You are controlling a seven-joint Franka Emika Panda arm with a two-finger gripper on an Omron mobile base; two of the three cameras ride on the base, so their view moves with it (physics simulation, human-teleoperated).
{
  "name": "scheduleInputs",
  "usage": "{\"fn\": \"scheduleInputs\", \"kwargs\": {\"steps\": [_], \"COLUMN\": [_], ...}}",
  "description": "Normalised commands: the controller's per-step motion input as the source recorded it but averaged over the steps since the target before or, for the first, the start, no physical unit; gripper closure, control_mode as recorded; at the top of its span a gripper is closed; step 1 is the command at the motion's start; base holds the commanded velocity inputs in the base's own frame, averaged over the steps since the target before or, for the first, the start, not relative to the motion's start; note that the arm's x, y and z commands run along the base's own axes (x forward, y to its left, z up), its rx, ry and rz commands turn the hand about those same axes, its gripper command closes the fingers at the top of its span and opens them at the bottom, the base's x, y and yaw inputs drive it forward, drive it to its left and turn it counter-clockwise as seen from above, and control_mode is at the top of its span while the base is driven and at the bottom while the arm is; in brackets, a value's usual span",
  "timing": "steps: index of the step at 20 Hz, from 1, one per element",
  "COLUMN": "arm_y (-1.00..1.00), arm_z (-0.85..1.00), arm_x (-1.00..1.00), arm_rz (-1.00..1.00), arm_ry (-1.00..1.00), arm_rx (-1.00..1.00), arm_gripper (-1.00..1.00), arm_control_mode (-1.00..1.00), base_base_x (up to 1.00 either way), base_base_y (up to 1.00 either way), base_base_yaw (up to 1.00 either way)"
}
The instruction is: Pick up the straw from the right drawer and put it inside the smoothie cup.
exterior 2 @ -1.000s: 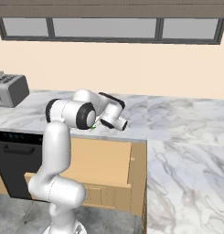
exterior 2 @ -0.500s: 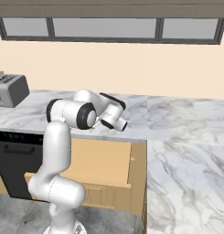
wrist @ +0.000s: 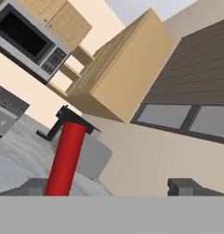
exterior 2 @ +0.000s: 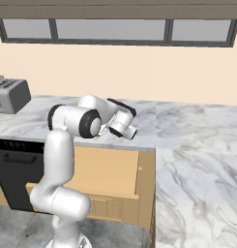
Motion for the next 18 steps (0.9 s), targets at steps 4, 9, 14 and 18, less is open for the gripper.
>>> {"fn": "scheduleInputs", "kwargs": {"steps": [4, 9, 14, 18], "arm_y": [-0.22, -0.02, 0.02, 0.1], "arm_z": [0.38, 0.29, 0.01, 0.0], "arm_x": [0.0, 0.0, 0.04, 0.31], "arm_rz": [-0.01, -0.01, -0.04, -0.04], "arm_ry": [0.01, 0.0, 0.0, 0.0], "arm_rx": [0.0, -0.03, -0.12, -0.13], "arm_gripper": [-1.0, -1.0, -1.0, -1.0], "arm_control_mode": [-1.0, -1.0, -1.0, -1.0], "base_base_x": [0.0, 0.0, 0.0, 0.0], "base_base_y": [0.0, 0.0, 0.0, 0.0], "base_base_yaw": [0.0, 0.0, 0.0, 0.0]}}
